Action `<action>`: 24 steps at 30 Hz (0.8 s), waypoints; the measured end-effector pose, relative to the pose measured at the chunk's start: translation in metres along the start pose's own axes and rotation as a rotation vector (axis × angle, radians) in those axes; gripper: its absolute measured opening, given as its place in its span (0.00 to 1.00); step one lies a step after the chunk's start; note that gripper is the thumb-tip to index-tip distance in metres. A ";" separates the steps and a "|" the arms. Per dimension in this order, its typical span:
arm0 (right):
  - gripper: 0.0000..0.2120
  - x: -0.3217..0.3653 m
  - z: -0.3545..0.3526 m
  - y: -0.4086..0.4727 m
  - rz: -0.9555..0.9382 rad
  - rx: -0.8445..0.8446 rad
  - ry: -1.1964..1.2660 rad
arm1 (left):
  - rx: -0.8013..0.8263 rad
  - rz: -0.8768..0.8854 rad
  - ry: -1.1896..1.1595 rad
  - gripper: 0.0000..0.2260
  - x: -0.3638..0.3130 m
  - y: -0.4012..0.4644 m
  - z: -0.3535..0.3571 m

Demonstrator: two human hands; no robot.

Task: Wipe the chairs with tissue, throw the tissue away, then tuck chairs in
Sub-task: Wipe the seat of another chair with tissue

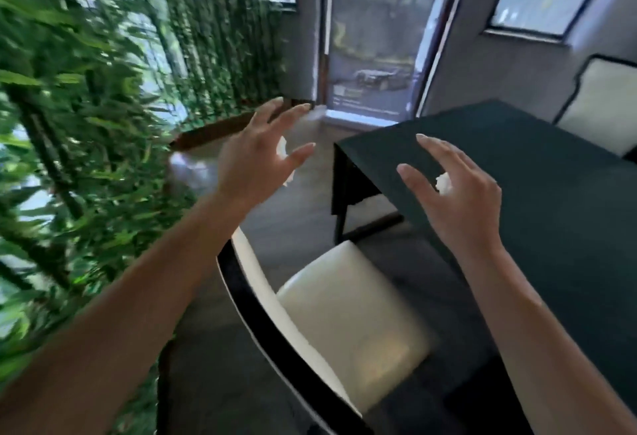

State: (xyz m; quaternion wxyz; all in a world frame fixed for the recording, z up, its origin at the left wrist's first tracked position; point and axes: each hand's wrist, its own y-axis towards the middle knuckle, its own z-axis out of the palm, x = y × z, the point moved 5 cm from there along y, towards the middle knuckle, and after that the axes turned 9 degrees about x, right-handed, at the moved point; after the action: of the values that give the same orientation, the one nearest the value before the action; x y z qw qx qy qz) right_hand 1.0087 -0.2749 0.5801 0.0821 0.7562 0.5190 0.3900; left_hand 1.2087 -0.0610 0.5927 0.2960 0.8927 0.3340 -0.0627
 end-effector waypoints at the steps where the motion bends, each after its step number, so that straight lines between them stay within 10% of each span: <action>1: 0.25 0.006 -0.001 -0.004 0.022 -0.022 -0.025 | 0.008 0.042 -0.024 0.26 0.001 0.009 0.002; 24: 0.25 -0.032 -0.061 -0.075 0.405 -0.239 -0.188 | 0.337 0.428 -0.239 0.26 -0.089 0.079 0.088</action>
State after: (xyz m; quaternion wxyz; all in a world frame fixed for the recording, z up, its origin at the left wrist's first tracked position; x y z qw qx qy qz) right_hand 0.9086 -0.2852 0.5660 0.1389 0.8627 0.2972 0.3850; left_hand 1.1981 -0.2082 0.5864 0.1872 0.9657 0.0859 -0.1583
